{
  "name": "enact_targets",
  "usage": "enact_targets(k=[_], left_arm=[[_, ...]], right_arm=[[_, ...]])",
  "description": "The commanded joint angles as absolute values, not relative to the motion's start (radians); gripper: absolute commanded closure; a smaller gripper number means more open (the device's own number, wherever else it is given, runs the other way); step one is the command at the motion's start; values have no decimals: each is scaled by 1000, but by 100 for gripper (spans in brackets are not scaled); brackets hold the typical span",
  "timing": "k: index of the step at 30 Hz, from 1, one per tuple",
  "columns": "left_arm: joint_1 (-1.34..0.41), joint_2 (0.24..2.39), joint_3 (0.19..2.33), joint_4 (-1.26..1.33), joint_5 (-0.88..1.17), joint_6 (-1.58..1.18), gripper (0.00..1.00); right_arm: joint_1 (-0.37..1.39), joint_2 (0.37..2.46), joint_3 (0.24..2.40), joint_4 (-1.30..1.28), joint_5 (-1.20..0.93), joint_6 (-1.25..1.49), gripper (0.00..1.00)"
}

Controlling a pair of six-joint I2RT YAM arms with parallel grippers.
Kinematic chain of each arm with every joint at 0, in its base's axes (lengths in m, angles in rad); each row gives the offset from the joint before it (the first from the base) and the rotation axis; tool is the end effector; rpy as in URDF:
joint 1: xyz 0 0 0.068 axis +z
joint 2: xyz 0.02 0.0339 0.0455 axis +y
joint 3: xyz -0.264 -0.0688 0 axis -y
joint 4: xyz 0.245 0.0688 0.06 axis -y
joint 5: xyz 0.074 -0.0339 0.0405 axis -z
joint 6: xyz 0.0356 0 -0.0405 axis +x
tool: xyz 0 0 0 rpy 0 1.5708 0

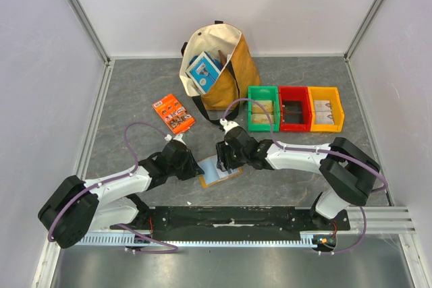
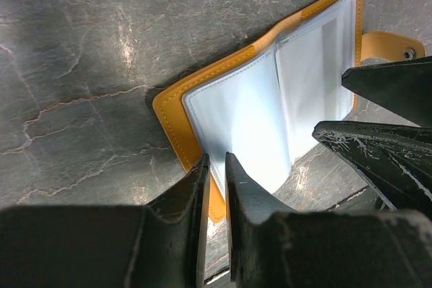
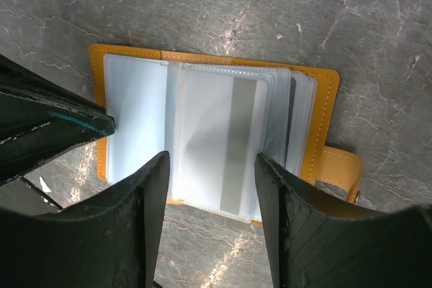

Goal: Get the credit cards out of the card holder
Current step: Remove the credit card from the card holder.

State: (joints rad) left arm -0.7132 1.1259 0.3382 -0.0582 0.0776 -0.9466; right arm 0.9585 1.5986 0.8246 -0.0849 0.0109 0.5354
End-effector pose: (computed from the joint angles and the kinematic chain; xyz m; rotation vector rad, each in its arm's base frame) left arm 0.1452 -0.1292 0.1385 -0.2642 2.5814 -0.7939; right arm 0.1820 0.2584 0.1661 -0.5283 2.4844 0.6314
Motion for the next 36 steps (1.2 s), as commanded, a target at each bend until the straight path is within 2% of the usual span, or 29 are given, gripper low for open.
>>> enact_targets(k=[1, 9, 25, 36], left_arm=[[-724, 1131, 325, -54, 60, -971, 79], [-727, 1132, 322, -51, 60, -974, 79], [-730, 1118, 318, -49, 52, -985, 79], [-729, 945, 298, -159, -52, -1031, 75]], right_arm=[[954, 1605, 815, -43, -95, 580, 41], [943, 1575, 813, 31, -196, 597, 46], [948, 1522, 854, 86, -394, 601, 48], [973, 1603, 876, 107, -424, 601, 48]])
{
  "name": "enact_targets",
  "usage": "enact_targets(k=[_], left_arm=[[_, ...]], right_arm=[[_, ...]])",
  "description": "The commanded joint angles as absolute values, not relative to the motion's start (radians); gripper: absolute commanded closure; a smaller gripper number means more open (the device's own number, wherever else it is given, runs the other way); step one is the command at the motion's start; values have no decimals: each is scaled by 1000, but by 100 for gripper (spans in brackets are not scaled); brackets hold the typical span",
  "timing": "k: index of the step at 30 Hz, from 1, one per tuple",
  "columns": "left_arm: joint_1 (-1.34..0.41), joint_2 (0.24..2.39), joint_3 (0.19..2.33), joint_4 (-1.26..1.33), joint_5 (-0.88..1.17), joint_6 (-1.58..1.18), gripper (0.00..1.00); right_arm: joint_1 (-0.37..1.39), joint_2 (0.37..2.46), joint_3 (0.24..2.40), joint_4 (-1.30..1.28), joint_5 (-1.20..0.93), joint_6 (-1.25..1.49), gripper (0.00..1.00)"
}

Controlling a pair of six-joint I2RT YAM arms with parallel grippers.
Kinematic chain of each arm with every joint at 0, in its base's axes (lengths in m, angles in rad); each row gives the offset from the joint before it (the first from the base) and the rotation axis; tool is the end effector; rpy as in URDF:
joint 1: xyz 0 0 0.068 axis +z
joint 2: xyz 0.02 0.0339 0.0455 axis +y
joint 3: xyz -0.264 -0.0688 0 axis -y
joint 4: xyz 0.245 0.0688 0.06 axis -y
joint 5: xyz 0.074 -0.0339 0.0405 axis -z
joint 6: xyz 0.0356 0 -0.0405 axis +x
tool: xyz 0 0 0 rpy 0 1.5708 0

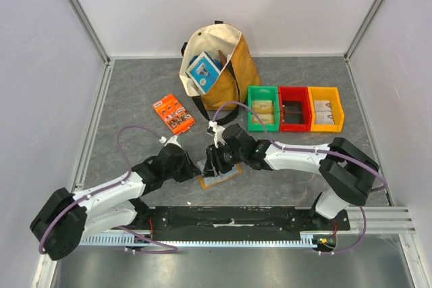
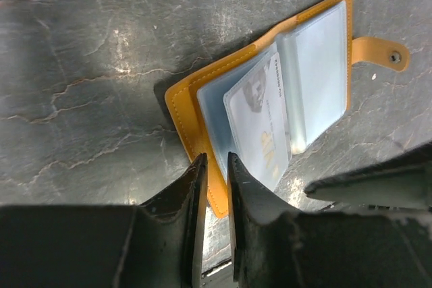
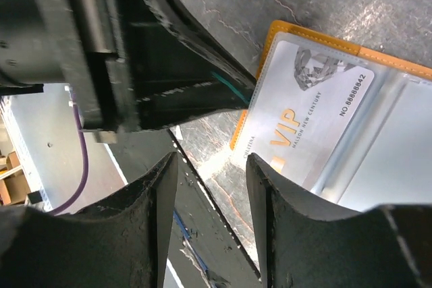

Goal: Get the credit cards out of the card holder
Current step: Remove the credit card from the card holder.

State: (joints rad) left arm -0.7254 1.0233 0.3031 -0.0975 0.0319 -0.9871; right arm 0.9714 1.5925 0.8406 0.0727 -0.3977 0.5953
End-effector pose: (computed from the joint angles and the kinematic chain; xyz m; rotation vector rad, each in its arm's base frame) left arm 0.1349 -0.1211 0.1425 -0.3178 2.5387 -0.7910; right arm 0.1741 0.2792 0.1868 -0.7061 2.4186 1.2038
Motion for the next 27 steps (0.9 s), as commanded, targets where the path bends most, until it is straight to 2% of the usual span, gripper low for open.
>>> enact_targets(k=[1, 7, 12, 20, 27], left_arm=[[-729, 916, 298, -176, -66, -1034, 75], [-729, 795, 340, -259, -89, -1003, 71], [-729, 868, 382, -192, -23, -979, 71], [-727, 1077, 354, -49, 32, -1002, 82], [-727, 1100, 298, -17, 26, -1040, 87]], right_arm=[[971, 1600, 874, 103, -413, 595, 48], [922, 1583, 864, 74, -345, 560, 48], [896, 1618, 861, 81, -356, 541, 49], [839, 1670, 831, 147, -393, 543, 63], [815, 1715, 789, 224, -437, 568, 67]])
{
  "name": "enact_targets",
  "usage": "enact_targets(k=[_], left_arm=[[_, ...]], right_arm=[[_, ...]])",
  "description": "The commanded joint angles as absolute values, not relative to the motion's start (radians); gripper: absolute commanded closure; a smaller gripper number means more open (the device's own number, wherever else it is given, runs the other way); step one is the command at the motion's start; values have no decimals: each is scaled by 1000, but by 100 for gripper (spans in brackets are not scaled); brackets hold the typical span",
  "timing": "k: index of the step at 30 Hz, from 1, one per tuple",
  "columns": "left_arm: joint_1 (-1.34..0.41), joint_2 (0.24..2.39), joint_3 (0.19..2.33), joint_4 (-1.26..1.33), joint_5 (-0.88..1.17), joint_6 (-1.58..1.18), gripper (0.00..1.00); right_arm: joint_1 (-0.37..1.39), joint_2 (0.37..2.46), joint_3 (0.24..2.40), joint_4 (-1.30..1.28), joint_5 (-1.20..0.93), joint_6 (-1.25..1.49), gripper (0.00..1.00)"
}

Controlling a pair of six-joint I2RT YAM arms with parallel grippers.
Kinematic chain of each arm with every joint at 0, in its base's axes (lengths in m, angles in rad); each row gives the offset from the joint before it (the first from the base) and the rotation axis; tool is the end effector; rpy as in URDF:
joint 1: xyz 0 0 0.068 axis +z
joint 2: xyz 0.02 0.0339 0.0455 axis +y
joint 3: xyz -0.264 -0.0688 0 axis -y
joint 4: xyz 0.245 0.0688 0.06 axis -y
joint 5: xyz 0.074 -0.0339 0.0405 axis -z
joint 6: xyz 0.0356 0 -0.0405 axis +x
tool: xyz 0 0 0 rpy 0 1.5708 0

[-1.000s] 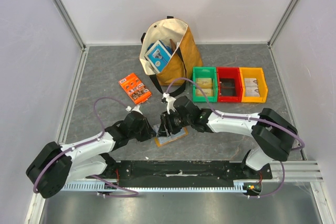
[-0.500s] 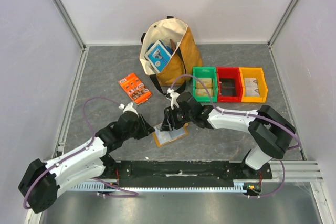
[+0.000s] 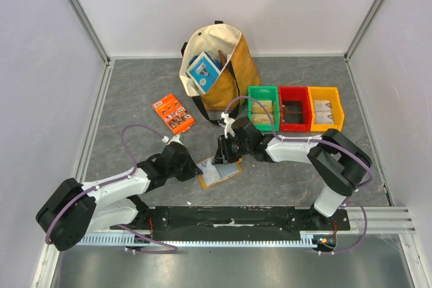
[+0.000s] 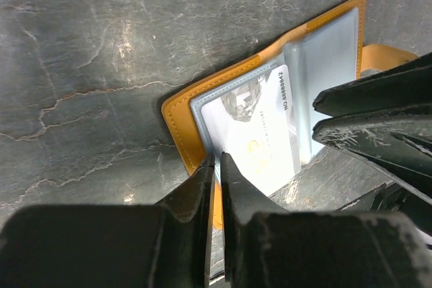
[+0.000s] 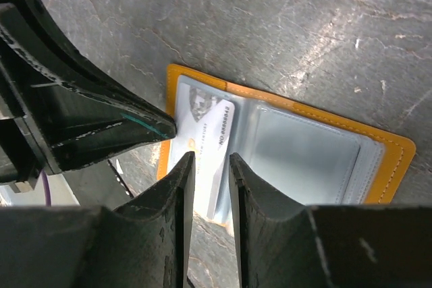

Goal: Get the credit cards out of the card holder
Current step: Remove the credit card from the card holder.

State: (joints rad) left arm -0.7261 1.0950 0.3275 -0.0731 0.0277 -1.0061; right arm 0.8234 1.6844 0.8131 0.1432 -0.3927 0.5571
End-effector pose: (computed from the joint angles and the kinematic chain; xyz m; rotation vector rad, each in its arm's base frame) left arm 0.1415 -0.1270 0.1396 -0.3467 2.5579 -0.7748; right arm 0.2166 0.2538 0.1558 -0.5544 2.4554 1.1001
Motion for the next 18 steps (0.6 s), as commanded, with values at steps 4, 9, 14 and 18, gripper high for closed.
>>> enact_targets(k=[4, 9, 14, 18], left_arm=[[-727, 1095, 279, -18, 26, -1052, 90], [-727, 1095, 272, -17, 26, -1055, 92], [-729, 1097, 272, -17, 25, -1054, 96], [-727, 1098, 272, -18, 25, -1054, 98]], right_arm=[[808, 1746, 761, 296, -483, 589, 71], [801, 1767, 742, 356, -528, 612, 78], [787, 1773, 715, 417, -564, 641, 88], [778, 1775, 701, 439, -583, 650, 100]])
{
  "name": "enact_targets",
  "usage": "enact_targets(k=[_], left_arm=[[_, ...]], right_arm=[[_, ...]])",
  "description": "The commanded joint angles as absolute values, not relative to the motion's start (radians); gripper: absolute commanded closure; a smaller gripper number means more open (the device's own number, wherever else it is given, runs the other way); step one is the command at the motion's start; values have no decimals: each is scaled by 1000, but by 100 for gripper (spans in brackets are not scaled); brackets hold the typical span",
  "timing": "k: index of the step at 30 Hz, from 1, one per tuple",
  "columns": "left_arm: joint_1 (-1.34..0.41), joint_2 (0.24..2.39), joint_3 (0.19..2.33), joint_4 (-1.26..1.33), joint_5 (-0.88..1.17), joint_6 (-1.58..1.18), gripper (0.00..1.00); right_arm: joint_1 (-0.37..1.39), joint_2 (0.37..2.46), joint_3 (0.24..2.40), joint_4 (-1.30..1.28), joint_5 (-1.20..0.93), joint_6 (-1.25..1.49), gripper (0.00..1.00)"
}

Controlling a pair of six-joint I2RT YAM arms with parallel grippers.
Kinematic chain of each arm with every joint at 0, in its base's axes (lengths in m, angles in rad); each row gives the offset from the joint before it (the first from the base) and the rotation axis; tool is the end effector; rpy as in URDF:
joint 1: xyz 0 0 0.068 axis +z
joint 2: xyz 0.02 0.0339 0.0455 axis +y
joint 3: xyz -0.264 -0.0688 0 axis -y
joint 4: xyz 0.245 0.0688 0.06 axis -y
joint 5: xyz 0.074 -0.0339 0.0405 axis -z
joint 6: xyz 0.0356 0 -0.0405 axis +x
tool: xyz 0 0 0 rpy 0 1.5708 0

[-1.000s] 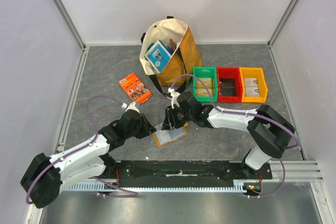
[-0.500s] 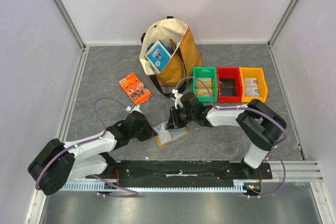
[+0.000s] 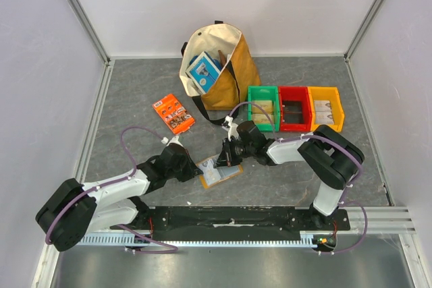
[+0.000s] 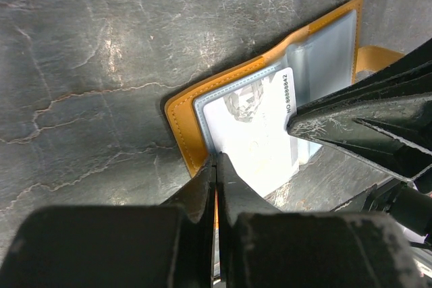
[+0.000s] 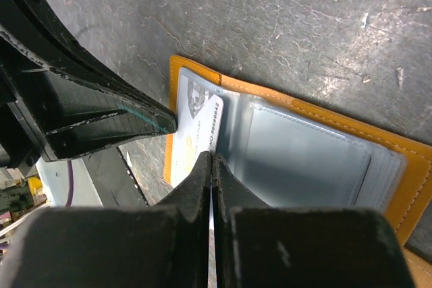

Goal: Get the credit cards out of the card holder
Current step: Remove the credit card from the card holder.

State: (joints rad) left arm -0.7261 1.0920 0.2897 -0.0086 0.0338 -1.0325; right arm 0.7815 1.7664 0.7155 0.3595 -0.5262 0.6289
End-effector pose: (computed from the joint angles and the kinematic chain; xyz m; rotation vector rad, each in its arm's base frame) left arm 0.1392 -0.1252 0.1339 -0.3739 2.5348 -0.8158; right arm 0.2187 0.2422 0.1228 -0.5055 2.4643 1.2728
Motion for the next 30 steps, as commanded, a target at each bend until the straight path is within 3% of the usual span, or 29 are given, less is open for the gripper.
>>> enact_targets(k=[1, 20, 26, 30], left_arm=[[-727, 1101, 272, -20, 23, -1055, 98], [-718, 1088, 288, -31, 38, -1022, 98], [-719, 1023, 336, -5, 92, -1002, 71], [-719, 1028, 364, 46, 120, -997, 66]], right_arm=[[775, 1773, 696, 443, -584, 650, 100], [712, 1724, 667, 402, -586, 637, 100], [713, 1756, 652, 471, -615, 678, 100], [713, 1770, 647, 497, -624, 692, 100]])
